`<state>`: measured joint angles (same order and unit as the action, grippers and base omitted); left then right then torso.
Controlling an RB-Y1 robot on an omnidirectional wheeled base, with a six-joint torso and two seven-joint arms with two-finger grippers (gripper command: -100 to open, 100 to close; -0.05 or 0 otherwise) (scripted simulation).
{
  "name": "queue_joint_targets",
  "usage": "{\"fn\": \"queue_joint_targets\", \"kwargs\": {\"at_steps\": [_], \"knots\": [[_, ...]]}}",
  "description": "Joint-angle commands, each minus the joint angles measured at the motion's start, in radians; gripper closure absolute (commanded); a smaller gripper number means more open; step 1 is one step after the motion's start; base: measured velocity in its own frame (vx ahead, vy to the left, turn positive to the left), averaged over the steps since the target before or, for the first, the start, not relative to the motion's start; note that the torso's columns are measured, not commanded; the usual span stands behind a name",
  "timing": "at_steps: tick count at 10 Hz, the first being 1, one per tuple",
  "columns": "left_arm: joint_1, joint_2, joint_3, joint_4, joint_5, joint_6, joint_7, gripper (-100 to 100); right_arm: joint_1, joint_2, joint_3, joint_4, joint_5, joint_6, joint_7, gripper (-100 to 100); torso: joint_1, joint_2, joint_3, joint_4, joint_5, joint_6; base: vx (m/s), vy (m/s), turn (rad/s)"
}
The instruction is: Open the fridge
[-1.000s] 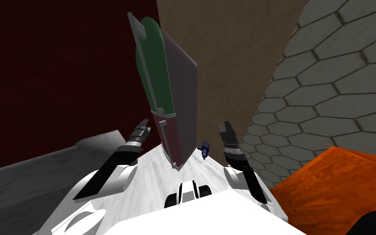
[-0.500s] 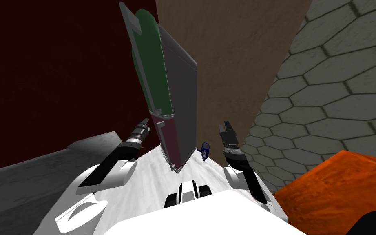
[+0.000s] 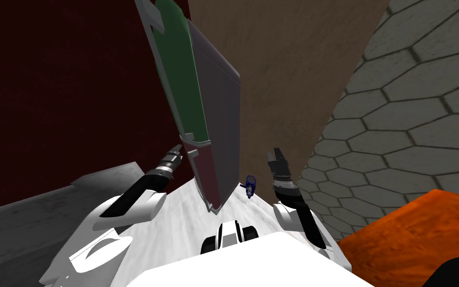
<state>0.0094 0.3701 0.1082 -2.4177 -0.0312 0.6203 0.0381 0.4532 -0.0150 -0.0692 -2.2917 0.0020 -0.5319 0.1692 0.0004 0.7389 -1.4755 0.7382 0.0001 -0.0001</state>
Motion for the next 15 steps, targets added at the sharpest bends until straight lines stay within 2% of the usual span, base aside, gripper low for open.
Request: {"fn": "queue_joint_targets", "kwargs": {"at_steps": [1, 2, 3, 6, 7, 8, 9, 12, 13, 15], "knots": [[-0.023, 0.018, 0.009, 0.003, 0.005, 0.066, 0.003, -100, 0.000, 0.000, 0.000, 0.000, 0.000, 0.000, 0.000, 0, 0.000, -0.001, -0.001, 0.000, 0.000, 0.000, 0.050, -0.019, -0.005], [-0.045, 0.033, 0.016, 0.003, 0.009, 0.099, 0.005, -100, 0.000, 0.000, 0.000, 0.000, 0.000, 0.000, 0.000, 0, 0.000, -0.001, 0.000, 0.000, 0.000, 0.000, 0.056, -0.022, -0.009], [-0.045, 0.033, 0.016, 0.003, 0.009, 0.117, 0.005, -100, 0.000, 0.000, 0.000, 0.000, 0.000, 0.000, 0.000, 0, -0.001, -0.001, -0.001, 0.000, 0.000, 0.000, 0.045, -0.019, -0.004], [-0.086, 0.063, 0.029, 0.000, 0.015, 0.202, 0.010, -100, 0.000, 0.000, 0.000, 0.000, 0.000, 0.000, 0.000, 0, 0.000, -0.001, 0.000, 0.000, 0.000, 0.000, 0.050, -0.018, -0.008], [-0.086, 0.063, 0.029, 0.000, 0.015, 0.213, 0.010, -100, 0.000, 0.000, 0.000, 0.000, 0.000, 0.000, 0.000, 0, 0.000, -0.001, -0.001, 0.000, 0.000, 0.000, 0.051, -0.016, -0.004], [-0.104, 0.077, 0.035, -0.005, 0.018, 0.250, 0.012, -100, 0.000, 0.000, 0.000, 0.000, 0.000, 0.000, 0.000, 0, 0.000, -0.001, -0.001, 0.000, 0.000, 0.000, 0.055, -0.019, -0.008], [-0.104, 0.077, 0.035, -0.005, 0.018, 0.256, 0.012, -100, 0.000, 0.000, 0.000, 0.000, 0.000, 0.000, 0.000, 0, -0.001, -0.001, -0.001, 0.000, 0.000, 0.000, 0.033, -0.030, 0.012], [-0.152, 0.116, 0.050, -0.033, 0.026, 0.360, 0.017, -100, 0.000, 0.000, 0.000, 0.000, 0.000, 0.000, 0.000, 0, -0.002, -0.009, -0.008, 0.002, -0.004, 0.003, 0.046, -0.032, -0.004], [-0.152, 0.116, 0.050, -0.033, 0.026, 0.368, 0.017, -100, 0.000, 0.000, 0.000, 0.000, 0.000, 0.000, 0.000, 0, -0.002, -0.013, -0.012, 0.003, -0.006, 0.004, 0.042, -0.021, 0.015], [-0.176, 0.135, 0.058, -0.063, 0.030, 0.424, 0.019, -100, 0.000, 0.000, 0.000, 0.000, 0.000, 0.000, 0.000, 0, -0.002, -0.016, -0.015, 0.002, -0.006, 0.006, 0.035, -0.017, -0.008]]}}
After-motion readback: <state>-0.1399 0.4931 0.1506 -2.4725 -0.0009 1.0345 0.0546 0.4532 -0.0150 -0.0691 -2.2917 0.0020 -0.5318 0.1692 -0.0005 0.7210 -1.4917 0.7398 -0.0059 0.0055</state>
